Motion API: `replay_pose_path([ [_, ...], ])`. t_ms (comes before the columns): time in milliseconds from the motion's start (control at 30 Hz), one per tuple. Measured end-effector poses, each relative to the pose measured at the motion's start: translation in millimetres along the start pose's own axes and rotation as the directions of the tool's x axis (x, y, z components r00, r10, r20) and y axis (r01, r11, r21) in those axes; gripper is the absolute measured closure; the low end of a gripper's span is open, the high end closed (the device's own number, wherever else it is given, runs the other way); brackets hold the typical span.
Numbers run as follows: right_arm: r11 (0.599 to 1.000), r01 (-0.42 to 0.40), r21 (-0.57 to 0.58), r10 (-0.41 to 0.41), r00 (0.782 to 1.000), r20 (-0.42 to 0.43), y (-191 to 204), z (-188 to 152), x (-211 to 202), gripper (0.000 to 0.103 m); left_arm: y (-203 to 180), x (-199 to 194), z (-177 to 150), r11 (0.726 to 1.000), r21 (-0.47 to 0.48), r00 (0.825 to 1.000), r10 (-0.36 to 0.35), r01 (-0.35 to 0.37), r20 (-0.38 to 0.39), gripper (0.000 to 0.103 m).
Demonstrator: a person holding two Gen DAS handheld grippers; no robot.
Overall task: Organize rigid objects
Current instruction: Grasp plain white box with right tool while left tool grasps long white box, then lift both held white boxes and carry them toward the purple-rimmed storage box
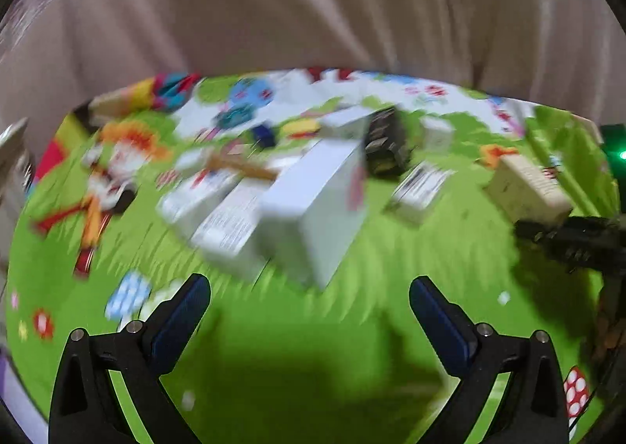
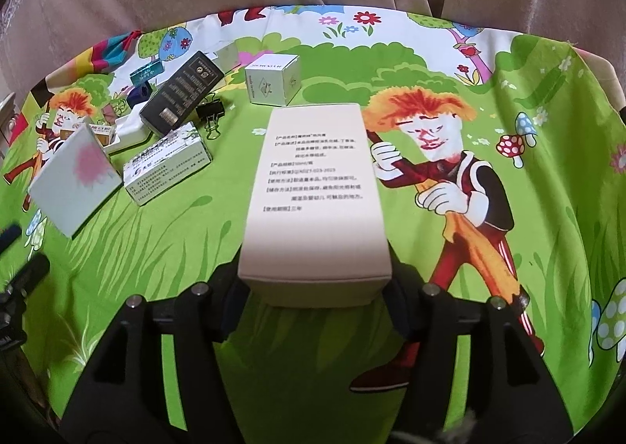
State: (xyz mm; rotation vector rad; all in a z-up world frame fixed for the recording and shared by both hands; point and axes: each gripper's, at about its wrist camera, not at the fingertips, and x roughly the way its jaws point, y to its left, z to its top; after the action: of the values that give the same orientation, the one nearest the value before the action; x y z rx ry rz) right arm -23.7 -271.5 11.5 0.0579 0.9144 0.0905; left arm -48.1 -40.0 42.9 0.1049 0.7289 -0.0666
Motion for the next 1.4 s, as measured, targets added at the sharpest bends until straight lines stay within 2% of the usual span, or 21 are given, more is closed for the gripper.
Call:
replay_pose_path([
  [67,1.0,0.002,-0.004,-0.002,1.0,-0.002,1.0,0.0,0.3,0.035,-4.0,6.9,16.0,0.998,0.035,0.999,0.048,-0.049,0.021,0.0],
  [133,1.0,0.001,-0.007,-0.001,1.0,-0.004,1.6,-0.2,0.4,0.034,-3.9,18.2,29.4,0.996,0.06,0.998,0.064,-0.065,0.022,0.0],
  [200,1.0,-0.005,-0.005,0.005,1.0,-0.004,1.3,-0.3,0.3,0.032,-4.2,32.7,38.9,0.995,0.095,0.999,0.034,-0.034,-0.007,0.0],
  [233,1.0,-0.007,-0.004,0.007,1.0,-0.004,1.2,-0.5,0.2,0.031,-7.8,41.5,40.6,0.992,0.129,0.999,0.017,-0.012,-0.038,0.006],
  [267,1.0,-0.01,-0.003,0.01,1.0,-0.004,0.8,-0.6,0.2,0.031,-12.0,47.3,41.2,0.988,0.156,0.998,0.001,0.009,-0.064,0.018],
  [300,1.0,-0.011,-0.002,0.011,1.0,-0.004,0.6,-0.6,0.1,0.03,-16.7,50.7,40.6,0.984,0.174,0.996,-0.012,0.028,-0.091,0.055],
  [333,1.0,-0.011,-0.001,0.011,1.0,-0.004,0.5,-0.5,0.3,0.03,-19.9,52.9,38.9,0.984,0.167,0.991,-0.046,0.067,-0.128,0.067],
  [400,1.0,-0.015,0.002,0.015,1.0,-0.003,-0.4,-0.4,0.2,0.03,-21.6,45.8,33.1,0.984,0.115,0.983,-0.121,0.137,-0.138,0.067],
  [567,0.996,-0.038,0.078,0.037,0.999,0.016,-14.5,-0.8,-2.9,0.03,-23.0,42.7,20.6,0.987,0.05,0.98,-0.142,0.15,-0.138,0.062],
  [600,0.995,-0.042,0.092,0.04,0.999,0.019,-17.0,-0.8,-3.1,0.03,-22.0,47.6,18.6,0.989,0.036,0.979,-0.136,0.143,-0.154,0.051],
  [633,0.995,-0.039,0.092,0.037,0.999,0.018,-16.7,0.5,-2.1,0.03,-22.3,50.5,16.2,0.991,0.032,0.979,-0.126,0.133,-0.163,0.034],
  [700,0.998,-0.011,0.063,0.011,1.0,0.007,-11.1,4.4,1.7,0.03,-23.4,55.1,13.3,0.993,0.034,0.982,-0.106,0.113,-0.158,0.022],
  [833,0.999,0.02,0.029,-0.02,1.0,-0.007,-2.2,15.8,13.8,0.029,-21.8,61.8,22.0,0.995,0.022,0.985,-0.093,0.097,-0.144,0.021],
  [967,0.999,0.048,-0.015,-0.048,0.999,-0.025,5.9,24.1,24.2,0.024,-19.9,74.2,31.8,0.996,0.003,0.982,-0.082,0.084,-0.168,0.021],
  [1033,0.998,0.055,-0.04,-0.056,0.998,-0.028,9.1,26.1,27.5,0.023,-20.0,79.4,30.3,0.999,0.001,0.982,-0.051,0.053,-0.183,0.021],
  [1100,0.998,0.048,-0.043,-0.049,0.998,-0.029,8.1,27.1,29.2,0.021,-21.2,79.2,29.4,0.998,0.002,0.982,-0.055,0.057,-0.183,0.021],
  [1167,0.998,0.046,-0.047,-0.047,0.998,-0.029,7.8,28.8,31.0,0.021,-19.9,79.1,28.8,0.997,-0.007,0.98,-0.082,0.083,-0.182,0.031],
  [1200,0.998,0.041,-0.053,-0.043,0.999,-0.027,8.4,30.0,31.5,0.033,-18.9,78.8,29.0,0.995,-0.012,0.979,-0.1,0.099,-0.179,0.046],
  [1233,0.998,0.033,-0.056,-0.033,0.999,-0.015,8.4,30.9,29.9,0.05,-18.5,76.1,29.3,0.996,-0.013,0.983,-0.089,0.088,-0.163,0.067],
  [1267,0.998,0.029,-0.056,-0.029,1.0,-0.005,8.4,31.9,28.1,0.048,-18.7,74.2,28.4,0.998,-0.01,0.985,-0.069,0.069,-0.16,0.068],
  [1400,1.0,-0.011,-0.017,0.011,0.999,0.031,9.4,15.5,8.7,0.048,-14.8,57.5,16.5,0.992,-0.054,0.98,-0.122,0.114,-0.155,0.068],
])
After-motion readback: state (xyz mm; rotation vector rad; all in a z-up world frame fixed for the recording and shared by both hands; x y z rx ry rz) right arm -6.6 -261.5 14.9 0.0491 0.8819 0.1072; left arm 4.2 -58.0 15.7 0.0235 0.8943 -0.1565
